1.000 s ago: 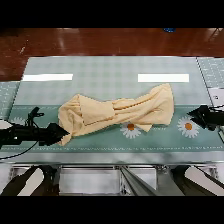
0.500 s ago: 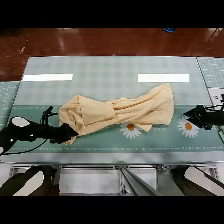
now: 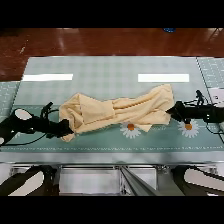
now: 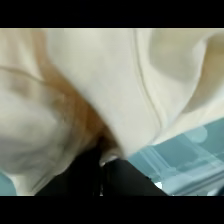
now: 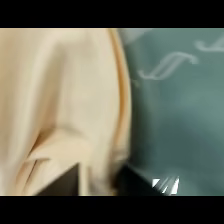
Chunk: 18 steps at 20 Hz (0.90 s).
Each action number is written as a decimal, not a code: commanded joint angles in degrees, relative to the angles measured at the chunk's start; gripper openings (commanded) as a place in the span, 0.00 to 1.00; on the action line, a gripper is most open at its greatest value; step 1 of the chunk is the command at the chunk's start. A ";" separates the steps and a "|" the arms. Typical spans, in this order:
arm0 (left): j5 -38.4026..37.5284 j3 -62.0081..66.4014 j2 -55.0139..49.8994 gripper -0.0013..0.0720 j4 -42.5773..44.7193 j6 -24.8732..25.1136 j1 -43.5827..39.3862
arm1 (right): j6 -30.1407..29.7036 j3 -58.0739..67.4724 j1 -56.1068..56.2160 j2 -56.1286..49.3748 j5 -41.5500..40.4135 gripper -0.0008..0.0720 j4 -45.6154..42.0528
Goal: Fold the shirts.
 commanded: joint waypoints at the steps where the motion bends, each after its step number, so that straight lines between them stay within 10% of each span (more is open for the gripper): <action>1: -2.34 4.61 -0.07 0.05 -2.40 -0.37 -0.04 | -4.20 2.86 5.49 -3.96 -1.33 0.03 5.90; 12: -7.37 57.35 5.79 0.05 -15.87 -0.24 13.00 | 4.42 59.89 2.80 11.91 14.80 0.03 1.70; 18: -6.27 72.50 19.06 0.05 -13.64 -0.83 22.82 | 6.80 66.64 -0.28 30.40 17.46 0.04 -6.82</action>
